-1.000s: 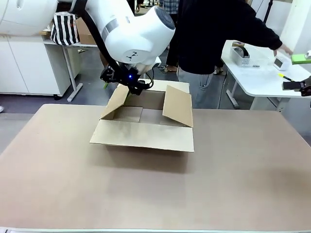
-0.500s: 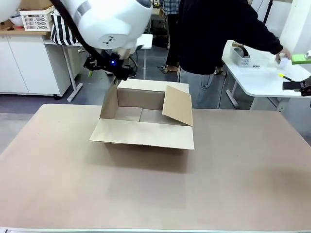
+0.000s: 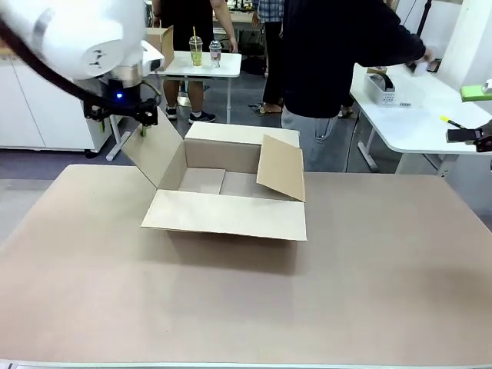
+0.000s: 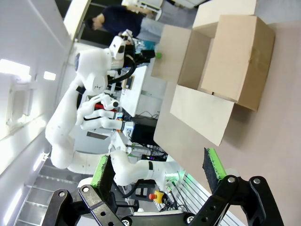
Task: Pack the gift set into the box.
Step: Place both hands on the side flaps of the Package Box and spread them outward.
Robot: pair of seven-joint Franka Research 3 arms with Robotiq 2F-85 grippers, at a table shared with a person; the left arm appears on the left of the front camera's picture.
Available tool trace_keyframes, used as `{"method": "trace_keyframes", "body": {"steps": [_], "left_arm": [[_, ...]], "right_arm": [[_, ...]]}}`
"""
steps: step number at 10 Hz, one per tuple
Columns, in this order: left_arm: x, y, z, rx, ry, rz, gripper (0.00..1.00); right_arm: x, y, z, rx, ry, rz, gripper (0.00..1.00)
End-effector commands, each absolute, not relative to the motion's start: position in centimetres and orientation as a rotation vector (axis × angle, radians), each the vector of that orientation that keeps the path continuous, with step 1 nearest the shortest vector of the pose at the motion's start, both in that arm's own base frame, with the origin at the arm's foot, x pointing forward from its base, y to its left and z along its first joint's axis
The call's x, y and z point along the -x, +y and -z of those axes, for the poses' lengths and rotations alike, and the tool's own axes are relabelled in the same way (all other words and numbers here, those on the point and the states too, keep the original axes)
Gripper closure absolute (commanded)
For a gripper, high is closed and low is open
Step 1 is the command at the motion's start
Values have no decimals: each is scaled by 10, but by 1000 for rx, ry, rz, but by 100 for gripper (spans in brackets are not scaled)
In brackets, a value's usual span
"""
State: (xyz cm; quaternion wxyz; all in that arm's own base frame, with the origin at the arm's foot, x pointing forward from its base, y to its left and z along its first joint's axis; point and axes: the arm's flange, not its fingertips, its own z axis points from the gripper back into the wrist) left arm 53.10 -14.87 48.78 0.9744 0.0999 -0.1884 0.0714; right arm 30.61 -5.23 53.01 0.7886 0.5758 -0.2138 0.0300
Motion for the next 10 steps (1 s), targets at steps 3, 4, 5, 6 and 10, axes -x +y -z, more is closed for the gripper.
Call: {"method": "trace_keyframes", "body": {"steps": [3, 4, 5, 6, 10], "left_arm": [[-516, -98, -438, 119, -274, -47, 0], [-513, -89, -429, 144, -265, -63, 0], [-510, -80, -424, 153, -262, -84, 0], [-505, -74, -421, 171, -256, -100, 0], [-513, -87, -416, 151, -259, -98, 0]], "right_arm": [[-310, -52, -532, -1259, -489, -85, 0], [-310, -52, -532, -1259, -489, -85, 0], [-310, -52, -532, -1259, -489, -85, 0], [-310, -52, -532, -1259, -489, -85, 0], [-310, -52, -532, -1259, -489, -85, 0]]}}
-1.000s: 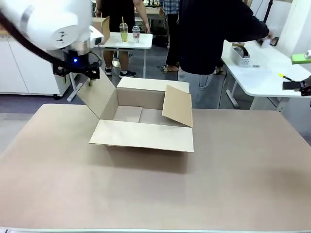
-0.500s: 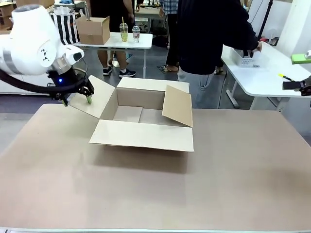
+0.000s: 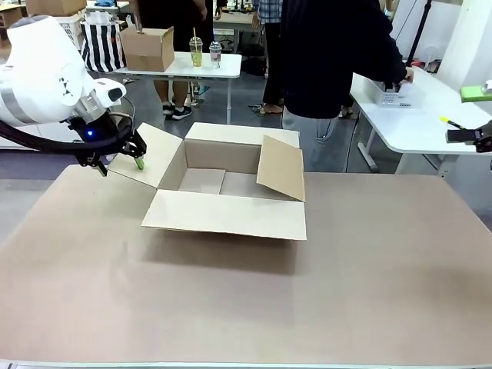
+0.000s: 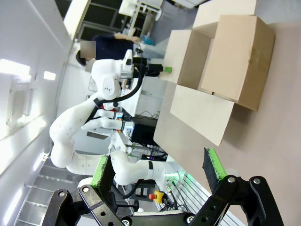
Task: Pack the gift set into the box.
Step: Place both hands on the side flaps of the Package Box and spread them outward.
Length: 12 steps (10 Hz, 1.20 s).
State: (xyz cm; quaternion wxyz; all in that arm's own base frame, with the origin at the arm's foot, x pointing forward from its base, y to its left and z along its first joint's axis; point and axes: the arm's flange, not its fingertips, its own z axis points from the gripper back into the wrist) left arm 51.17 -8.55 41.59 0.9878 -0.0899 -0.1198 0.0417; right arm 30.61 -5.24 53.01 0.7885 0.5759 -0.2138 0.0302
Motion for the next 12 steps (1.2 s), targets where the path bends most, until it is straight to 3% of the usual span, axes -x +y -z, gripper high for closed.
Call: {"method": "trace_keyframes", "body": {"steps": [1, 4, 5, 10, 12], "left_arm": [[-513, -87, -416, 151, -259, -98, 0], [-513, -87, -416, 151, -259, -98, 0], [-513, -87, -416, 151, -259, -98, 0], [-513, -87, -416, 151, -259, -98, 0], [-513, -87, -416, 151, -259, -98, 0]], "right_arm": [[-310, -52, -532, -1259, -489, -85, 0], [-306, -52, -530, -1241, -461, -65, 0], [-303, -54, -521, -1222, -413, 160, 0], [-356, 77, -552, -898, -219, 51, 0], [-390, 156, -555, -673, -161, -2, 0]]}}
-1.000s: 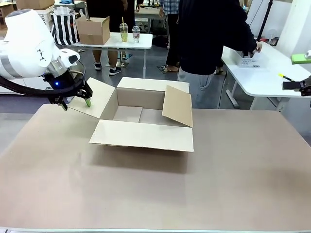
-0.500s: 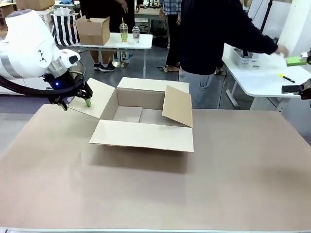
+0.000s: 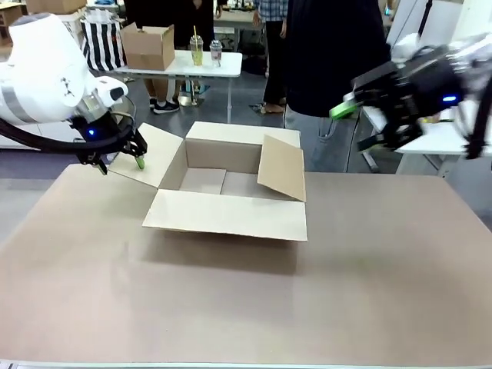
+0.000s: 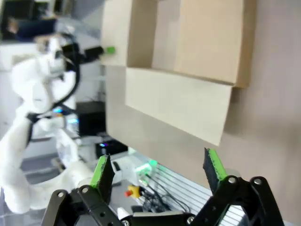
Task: Pack the gift set into the box.
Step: Place both hands on the side flaps of the Package Box and spread them outward.
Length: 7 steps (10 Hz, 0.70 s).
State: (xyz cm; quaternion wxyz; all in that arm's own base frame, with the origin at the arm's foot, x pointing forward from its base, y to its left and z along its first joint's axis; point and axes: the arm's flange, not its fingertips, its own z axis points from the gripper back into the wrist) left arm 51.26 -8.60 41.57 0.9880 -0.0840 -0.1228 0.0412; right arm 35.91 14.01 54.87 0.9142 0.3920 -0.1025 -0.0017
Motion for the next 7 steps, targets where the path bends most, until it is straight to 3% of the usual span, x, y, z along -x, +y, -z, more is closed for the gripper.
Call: {"method": "trace_keyframes", "body": {"steps": [1, 3, 6, 7], "left_arm": [[-513, -87, -416, 151, -259, -98, 0], [-513, -87, -416, 151, -259, -98, 0], [-513, -87, -416, 151, -259, -98, 0], [-513, -87, -416, 151, -259, -98, 0]], "right_arm": [[-405, 190, -553, -569, -154, -26, 0], [-430, 254, -551, -364, -167, -96, 0], [-445, 309, -529, -5, -322, -125, 0], [-429, 282, -536, -262, -240, -146, 0]]}}
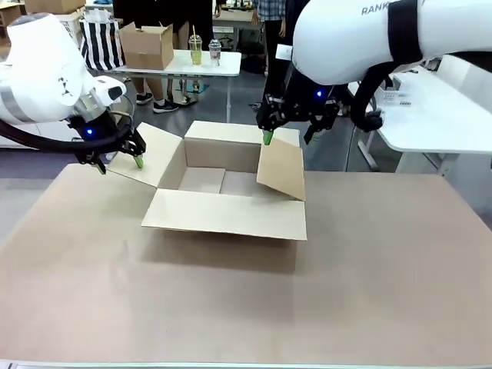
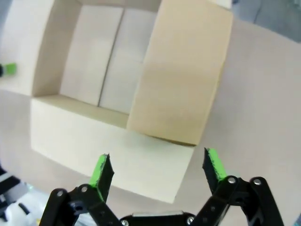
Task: Pack the gift set into the box.
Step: Place both hands on the side flaps of the Package Box and spread them outward.
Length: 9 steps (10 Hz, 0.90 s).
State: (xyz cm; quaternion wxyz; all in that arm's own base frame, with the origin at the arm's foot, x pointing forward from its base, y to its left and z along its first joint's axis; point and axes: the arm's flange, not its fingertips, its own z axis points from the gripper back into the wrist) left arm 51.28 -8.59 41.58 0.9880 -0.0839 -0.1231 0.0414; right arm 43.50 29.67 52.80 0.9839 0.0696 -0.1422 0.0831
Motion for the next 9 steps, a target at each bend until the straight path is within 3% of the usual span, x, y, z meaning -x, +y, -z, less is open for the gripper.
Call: {"method": "trace_keyframes", "body": {"steps": [1, 3, 5, 9], "left_arm": [[-513, -87, -416, 151, -259, -98, 0], [-513, -87, -416, 151, -259, -98, 0], [-513, -87, -416, 151, -259, -98, 0], [-513, -87, -416, 151, -259, -98, 0]], "right_arm": [[-429, 282, -536, -262, -240, -146, 0], [-436, 294, -531, -172, -274, -153, 0], [-462, 329, -505, 63, -143, -156, 0], [-503, 394, -472, 209, -186, -90, 0]]}}
